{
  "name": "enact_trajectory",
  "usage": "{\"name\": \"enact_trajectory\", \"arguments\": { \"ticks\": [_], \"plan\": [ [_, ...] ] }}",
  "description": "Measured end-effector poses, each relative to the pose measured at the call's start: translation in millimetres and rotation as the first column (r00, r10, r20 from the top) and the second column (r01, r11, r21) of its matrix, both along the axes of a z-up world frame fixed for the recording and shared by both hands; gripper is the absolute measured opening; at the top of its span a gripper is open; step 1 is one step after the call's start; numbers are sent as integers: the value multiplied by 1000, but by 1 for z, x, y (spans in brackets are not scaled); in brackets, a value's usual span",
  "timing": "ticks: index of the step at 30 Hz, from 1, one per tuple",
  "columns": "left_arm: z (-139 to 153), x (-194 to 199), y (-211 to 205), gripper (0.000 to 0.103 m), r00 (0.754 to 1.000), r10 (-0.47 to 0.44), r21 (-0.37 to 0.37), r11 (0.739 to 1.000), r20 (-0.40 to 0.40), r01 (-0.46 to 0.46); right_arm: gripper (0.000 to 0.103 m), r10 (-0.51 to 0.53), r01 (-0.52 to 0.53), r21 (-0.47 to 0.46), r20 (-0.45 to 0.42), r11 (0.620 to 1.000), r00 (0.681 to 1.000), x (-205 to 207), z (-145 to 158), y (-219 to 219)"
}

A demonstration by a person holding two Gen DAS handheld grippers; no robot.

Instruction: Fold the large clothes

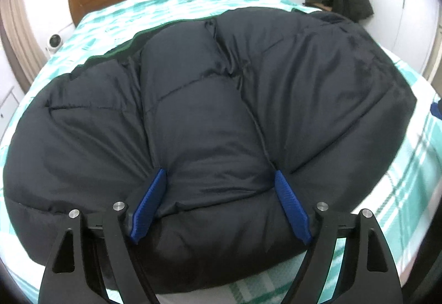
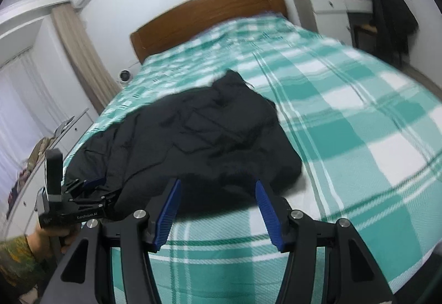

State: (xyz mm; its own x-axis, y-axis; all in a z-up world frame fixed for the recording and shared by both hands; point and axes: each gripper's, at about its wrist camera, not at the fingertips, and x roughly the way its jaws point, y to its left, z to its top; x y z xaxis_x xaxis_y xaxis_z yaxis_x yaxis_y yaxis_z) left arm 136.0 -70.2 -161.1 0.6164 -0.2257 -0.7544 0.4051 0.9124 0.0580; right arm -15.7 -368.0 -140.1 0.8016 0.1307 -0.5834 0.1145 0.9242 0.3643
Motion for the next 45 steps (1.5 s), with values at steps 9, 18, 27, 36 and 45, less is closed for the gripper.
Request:
{"name": "enact_trajectory", "arguments": {
  "ticks": [9, 18, 27, 36, 45],
  "plan": [
    [48, -13, 5, 87, 998, -56, -84, 995, -25, 53, 89, -105, 124, 223, -96, 967, 990, 13, -27, -59],
    [39, 2, -63, 97, 952, -289, -172, 947, -99, 270, 91, 28, 44, 530, -128, 847, 991, 100, -69, -87],
    [48, 15, -45, 89, 937, -292, -280, 931, -193, 233, 24, 41, -31, 434, -15, 901, 999, 110, -9, -36],
    [208, 84, 35, 97, 954, -288, -496, 842, -84, 210, 24, 323, -293, -164, 200, 942, 925, 99, 130, 129],
    [211, 87, 70, 98, 936, -306, -401, 890, -173, 217, 24, 567, -410, -587, 102, 698, 817, 93, 118, 297]
  ]
}}
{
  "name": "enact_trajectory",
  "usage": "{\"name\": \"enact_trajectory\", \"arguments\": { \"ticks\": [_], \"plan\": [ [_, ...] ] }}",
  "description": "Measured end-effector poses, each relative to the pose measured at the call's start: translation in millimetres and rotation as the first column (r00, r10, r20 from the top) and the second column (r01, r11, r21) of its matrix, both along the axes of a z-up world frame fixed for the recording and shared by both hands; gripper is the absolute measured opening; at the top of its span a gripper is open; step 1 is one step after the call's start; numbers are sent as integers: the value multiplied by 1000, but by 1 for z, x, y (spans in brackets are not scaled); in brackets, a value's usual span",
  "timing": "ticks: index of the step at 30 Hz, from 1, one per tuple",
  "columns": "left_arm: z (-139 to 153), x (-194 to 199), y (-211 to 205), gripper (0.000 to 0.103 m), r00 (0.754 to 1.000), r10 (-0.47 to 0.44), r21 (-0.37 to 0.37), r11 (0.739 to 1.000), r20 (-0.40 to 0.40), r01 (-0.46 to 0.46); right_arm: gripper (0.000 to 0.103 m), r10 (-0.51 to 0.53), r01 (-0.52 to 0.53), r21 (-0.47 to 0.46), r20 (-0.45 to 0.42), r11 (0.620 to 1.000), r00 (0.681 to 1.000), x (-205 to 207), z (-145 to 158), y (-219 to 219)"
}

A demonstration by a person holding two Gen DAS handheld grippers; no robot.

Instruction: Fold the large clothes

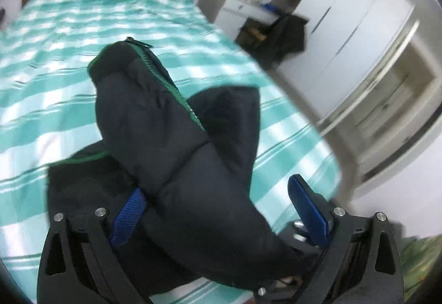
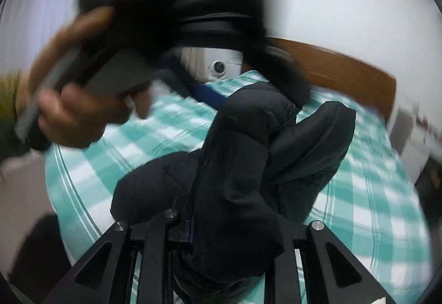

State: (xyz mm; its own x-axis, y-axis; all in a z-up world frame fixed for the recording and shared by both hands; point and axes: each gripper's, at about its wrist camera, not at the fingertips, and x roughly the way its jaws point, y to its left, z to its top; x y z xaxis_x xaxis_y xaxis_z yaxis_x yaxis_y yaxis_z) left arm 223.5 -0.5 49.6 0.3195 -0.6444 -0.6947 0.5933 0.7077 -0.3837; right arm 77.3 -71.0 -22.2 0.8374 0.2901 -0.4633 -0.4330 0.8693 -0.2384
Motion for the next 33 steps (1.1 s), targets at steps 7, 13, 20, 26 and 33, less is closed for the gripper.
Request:
{"name": "enact_trajectory", "arguments": {
  "ticks": [7, 13, 20, 26, 33],
  "plan": [
    [-27, -5, -18, 94, 992, 79, 309, 945, 101, -107, 24, 106, -78, -255, 99, 964, 989, -8, -33, 54],
    [-54, 22, -3, 44, 979, 197, 308, 930, 46, -201, 45, 124, -122, -130, 6, 984, 992, -2, -23, 29],
    [-96, 47, 89, 49, 946, 322, 262, 917, -40, -301, 60, 96, -49, 301, -145, 952, 985, 19, 16, -68],
    [-122, 47, 130, 51, 922, 376, 175, 917, -88, -358, 31, 154, -85, 294, -218, 952, 964, 60, 5, -33],
    [-150, 52, 142, 59, 913, 389, 159, 916, -127, -368, 29, 217, -143, 223, -357, 964, 909, 91, -84, 60]
  ]
}}
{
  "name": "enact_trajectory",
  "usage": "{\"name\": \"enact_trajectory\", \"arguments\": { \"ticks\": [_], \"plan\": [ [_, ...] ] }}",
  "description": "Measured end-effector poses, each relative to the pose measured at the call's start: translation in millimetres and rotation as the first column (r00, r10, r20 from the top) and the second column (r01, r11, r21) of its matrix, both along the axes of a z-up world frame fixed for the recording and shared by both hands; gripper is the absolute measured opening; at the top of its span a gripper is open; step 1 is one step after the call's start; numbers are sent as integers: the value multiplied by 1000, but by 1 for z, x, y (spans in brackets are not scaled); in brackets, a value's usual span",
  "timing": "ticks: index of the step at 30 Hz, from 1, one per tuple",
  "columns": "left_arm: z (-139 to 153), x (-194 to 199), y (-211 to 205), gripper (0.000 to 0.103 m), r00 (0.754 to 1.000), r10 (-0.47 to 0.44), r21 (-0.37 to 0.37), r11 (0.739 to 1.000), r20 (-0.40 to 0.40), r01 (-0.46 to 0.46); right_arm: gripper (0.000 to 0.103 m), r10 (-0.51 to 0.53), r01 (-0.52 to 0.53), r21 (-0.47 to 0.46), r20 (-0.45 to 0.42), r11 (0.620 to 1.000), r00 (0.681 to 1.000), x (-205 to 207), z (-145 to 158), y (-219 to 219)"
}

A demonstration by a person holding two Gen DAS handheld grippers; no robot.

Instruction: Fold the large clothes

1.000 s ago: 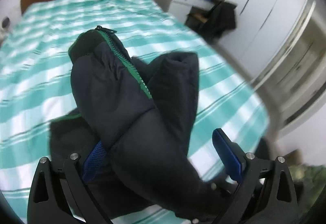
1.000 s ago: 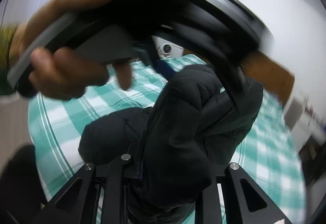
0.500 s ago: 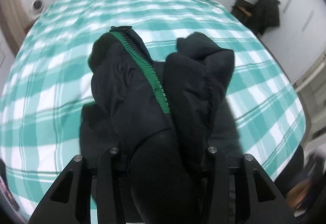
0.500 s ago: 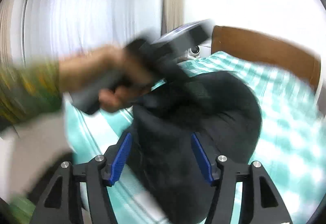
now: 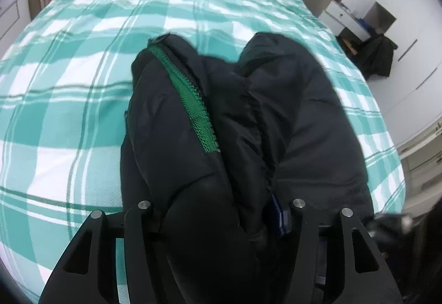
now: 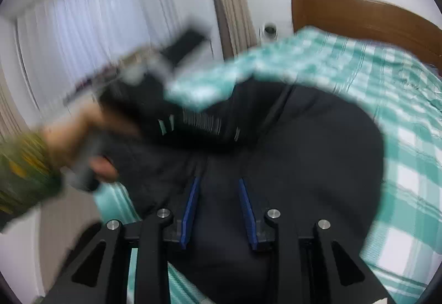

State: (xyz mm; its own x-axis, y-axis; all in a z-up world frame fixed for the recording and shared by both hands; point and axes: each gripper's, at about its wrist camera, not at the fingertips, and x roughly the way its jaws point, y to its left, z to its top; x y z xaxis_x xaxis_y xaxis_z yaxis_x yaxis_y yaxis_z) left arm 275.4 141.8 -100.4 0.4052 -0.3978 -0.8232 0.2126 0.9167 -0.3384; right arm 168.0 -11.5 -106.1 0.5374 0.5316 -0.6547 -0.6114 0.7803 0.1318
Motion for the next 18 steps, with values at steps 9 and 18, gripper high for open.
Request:
{"name": "enact_trajectory", "arguments": {
  "ticks": [9, 18],
  "plan": [
    [-65, -6, 34, 63, 997, 63, -235, 970, -40, -71, 28, -58, 53, -89, -63, 995, 996, 11, -51, 15],
    [-41, -15, 48, 64, 992, 79, -279, 955, -101, -105, 28, -34, 26, -122, -67, 992, 997, 12, -38, 19]
  ]
}}
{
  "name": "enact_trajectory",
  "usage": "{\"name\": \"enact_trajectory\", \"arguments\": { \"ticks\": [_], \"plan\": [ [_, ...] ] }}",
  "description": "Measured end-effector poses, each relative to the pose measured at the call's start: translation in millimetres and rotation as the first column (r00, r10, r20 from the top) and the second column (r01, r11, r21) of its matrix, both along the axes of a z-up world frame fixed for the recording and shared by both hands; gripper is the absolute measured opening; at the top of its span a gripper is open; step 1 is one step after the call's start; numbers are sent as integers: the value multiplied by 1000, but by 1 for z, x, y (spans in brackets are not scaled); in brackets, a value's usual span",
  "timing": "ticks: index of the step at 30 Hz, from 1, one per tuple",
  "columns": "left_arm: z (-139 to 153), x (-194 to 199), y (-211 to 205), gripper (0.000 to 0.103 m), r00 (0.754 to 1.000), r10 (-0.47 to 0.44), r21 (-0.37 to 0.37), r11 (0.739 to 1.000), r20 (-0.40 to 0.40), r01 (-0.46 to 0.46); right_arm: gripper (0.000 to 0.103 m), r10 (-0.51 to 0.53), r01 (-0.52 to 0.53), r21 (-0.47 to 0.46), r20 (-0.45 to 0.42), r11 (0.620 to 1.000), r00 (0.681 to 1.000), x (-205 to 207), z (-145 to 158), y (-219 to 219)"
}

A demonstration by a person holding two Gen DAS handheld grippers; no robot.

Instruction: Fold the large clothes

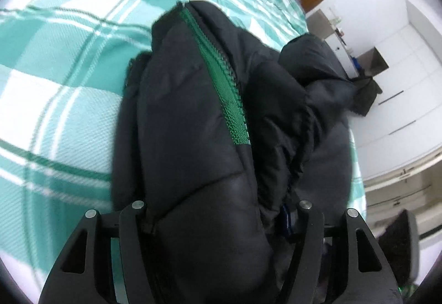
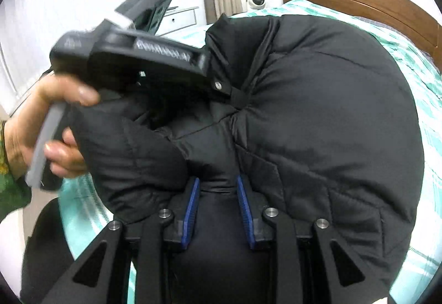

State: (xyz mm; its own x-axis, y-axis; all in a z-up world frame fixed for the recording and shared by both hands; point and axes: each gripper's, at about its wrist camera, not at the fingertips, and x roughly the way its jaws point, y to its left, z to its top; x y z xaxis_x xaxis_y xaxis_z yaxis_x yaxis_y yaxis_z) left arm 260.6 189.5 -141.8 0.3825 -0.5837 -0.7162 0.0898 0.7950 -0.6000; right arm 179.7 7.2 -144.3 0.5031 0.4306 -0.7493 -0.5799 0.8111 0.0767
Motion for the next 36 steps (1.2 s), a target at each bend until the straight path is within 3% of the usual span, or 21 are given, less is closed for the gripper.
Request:
{"name": "enact_trajectory", "arguments": {
  "ticks": [5, 7, 11, 13, 15, 18, 21, 24, 28, 32, 36],
  "plan": [
    [43, -34, 20, 66, 996, 45, 12, 999, 77, -46, 30, -7, 6, -15, -32, 1000, 999, 13, 17, 11],
    [43, -47, 17, 72, 994, 50, -11, 999, 94, -49, 30, -8, 8, -25, -13, 1000, 1000, 13, 18, 15],
    [6, -61, -2, 69, 997, 37, 155, 987, 71, -47, 30, 14, -14, -12, 9, 1000, 1000, -4, 18, 14],
    [-12, -64, 9, 69, 995, 80, 75, 994, 51, -84, 32, 13, -11, 36, -42, 999, 999, -2, 30, 4],
    [-30, -65, 24, 69, 993, 121, -28, 992, 11, -121, 32, 3, 1, 107, -36, 994, 999, 5, 53, -8],
    [-40, -63, 26, 69, 991, 133, -66, 989, 9, -132, 32, 36, -33, 93, -28, 995, 999, 35, 82, 7],
    [-39, -65, 22, 69, 990, 137, -64, 989, 15, -136, 32, 76, -68, 90, -82, 994, 994, 89, 89, 40],
    [-41, -67, 24, 69, 989, 145, -47, 988, 17, -144, 32, 97, -85, 77, -167, 993, 981, 140, 66, 77],
    [-48, -74, 27, 68, 985, 171, -32, 985, 12, -170, 29, 41, -29, 43, -308, 999, 950, 184, 5, 97],
    [-60, -70, 29, 67, 986, 164, -51, 985, 2, -164, 29, 24, -28, -13, -279, 1000, 960, 182, -21, 109],
    [-59, -65, 24, 67, 987, 160, -23, 987, 18, -159, 29, 23, -36, -54, -224, 998, 974, 176, -29, 104]
  ]
}}
